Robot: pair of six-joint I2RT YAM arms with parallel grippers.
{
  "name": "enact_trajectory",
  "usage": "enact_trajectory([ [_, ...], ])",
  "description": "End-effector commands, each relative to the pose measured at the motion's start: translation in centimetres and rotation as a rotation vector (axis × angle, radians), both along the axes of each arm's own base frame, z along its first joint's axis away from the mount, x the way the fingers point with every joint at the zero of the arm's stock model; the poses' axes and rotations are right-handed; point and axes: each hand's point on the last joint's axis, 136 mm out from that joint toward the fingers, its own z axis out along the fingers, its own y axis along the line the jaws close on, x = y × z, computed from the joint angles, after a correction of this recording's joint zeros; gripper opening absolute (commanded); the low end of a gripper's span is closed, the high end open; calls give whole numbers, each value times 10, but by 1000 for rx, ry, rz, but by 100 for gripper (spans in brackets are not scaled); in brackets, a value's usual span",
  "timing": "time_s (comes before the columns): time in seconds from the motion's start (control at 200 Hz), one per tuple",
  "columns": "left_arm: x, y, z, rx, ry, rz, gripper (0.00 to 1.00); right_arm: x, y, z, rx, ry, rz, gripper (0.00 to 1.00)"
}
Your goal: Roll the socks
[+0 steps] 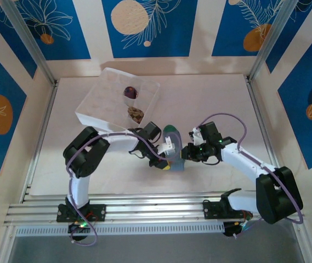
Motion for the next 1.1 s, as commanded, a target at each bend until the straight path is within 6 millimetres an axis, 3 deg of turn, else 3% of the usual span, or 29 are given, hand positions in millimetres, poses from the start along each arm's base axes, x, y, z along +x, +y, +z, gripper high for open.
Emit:
enact_trajectory([
  [0.0, -15, 20, -24, 117, 174, 43, 0, -6, 17, 8, 69, -35, 85, 20],
  [0.125, -13, 19, -24, 101, 224, 67, 0, -12, 35, 3, 95, -25, 167, 20],
  [0.24, -13, 17, -21, 78, 268, 73, 0, -13, 40, -11, 83, 22, 190, 29],
  [0.54, -4, 23, -24, 98, 287, 109, 0, -18, 17, -64, -99, 247, 104, 32],
  [0.595, -2, 24, -26, 96, 257, 113, 0, -21, 13, -71, -125, 279, 94, 32],
  [0.775, 6, 22, -15, 24, 128, 128, 20, -28, 5, -83, -193, 351, 79, 24],
  [0.915, 11, 21, 9, -100, -37, 102, 29, -30, 3, -86, -216, 375, 75, 11],
  [1.096, 12, 25, 36, -236, -304, 76, 35, -30, 4, -90, -226, 394, 81, 8],
])
